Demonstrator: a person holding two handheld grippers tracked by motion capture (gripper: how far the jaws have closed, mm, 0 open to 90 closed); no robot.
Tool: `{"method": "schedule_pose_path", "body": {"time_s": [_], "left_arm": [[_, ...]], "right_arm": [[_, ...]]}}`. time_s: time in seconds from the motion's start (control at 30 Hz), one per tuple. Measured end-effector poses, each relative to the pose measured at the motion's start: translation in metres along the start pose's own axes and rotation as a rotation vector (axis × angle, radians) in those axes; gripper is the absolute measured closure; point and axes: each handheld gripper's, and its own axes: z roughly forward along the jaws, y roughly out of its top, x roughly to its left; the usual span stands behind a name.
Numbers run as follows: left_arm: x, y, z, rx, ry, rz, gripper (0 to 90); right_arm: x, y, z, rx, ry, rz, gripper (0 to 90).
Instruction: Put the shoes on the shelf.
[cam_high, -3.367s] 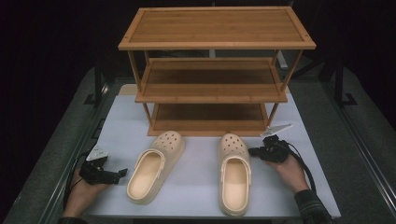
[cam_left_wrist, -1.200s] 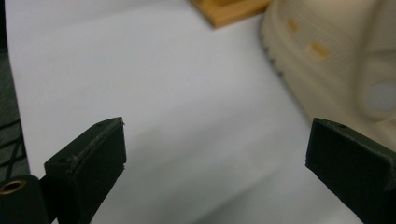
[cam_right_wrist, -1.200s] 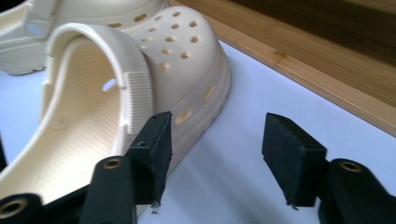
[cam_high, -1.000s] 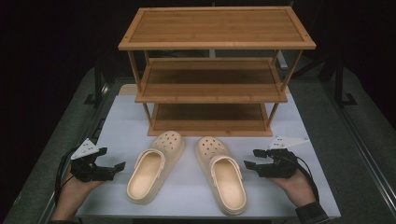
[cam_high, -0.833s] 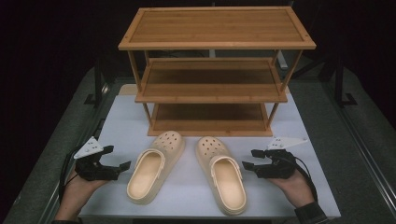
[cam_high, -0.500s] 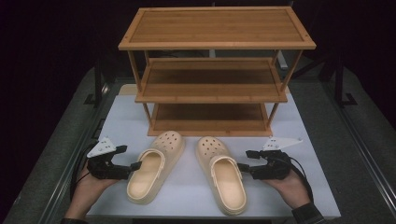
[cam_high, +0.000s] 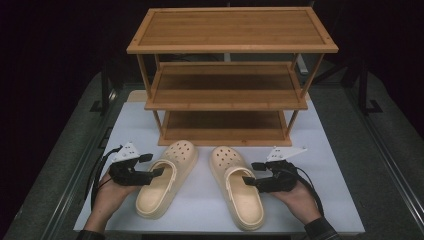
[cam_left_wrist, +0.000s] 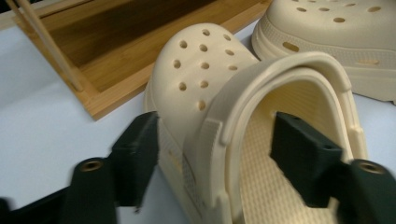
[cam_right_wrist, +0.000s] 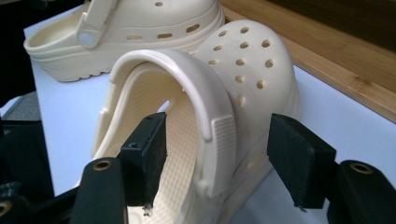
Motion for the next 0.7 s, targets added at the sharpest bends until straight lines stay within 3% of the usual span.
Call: {"method": "schedule_pose_path", "body": {"time_s": [0.07, 0.43, 0.7], "left_arm": [[-0.0004, 0.0006, 0.0019, 0.001, 0.001, 0.003, 41.8], [-0.001, -0.0022, 0.0075, 0.026, 0.027, 0.004, 59.4], [-0.0045, -0.001, 0.005, 0.041, 0.075, 0.007, 69.6]], "right_arm": [[-0.0008, 0.0016, 0.0054, 0.008, -0.006, -0.003, 38.8], [-0.0061, 0.0006, 0.0133, 0.031, -0.007, 0.007, 55.2], [-0.0005, 0.0029, 0.0092, 0.032, -0.056, -0.049, 69.2]]}}
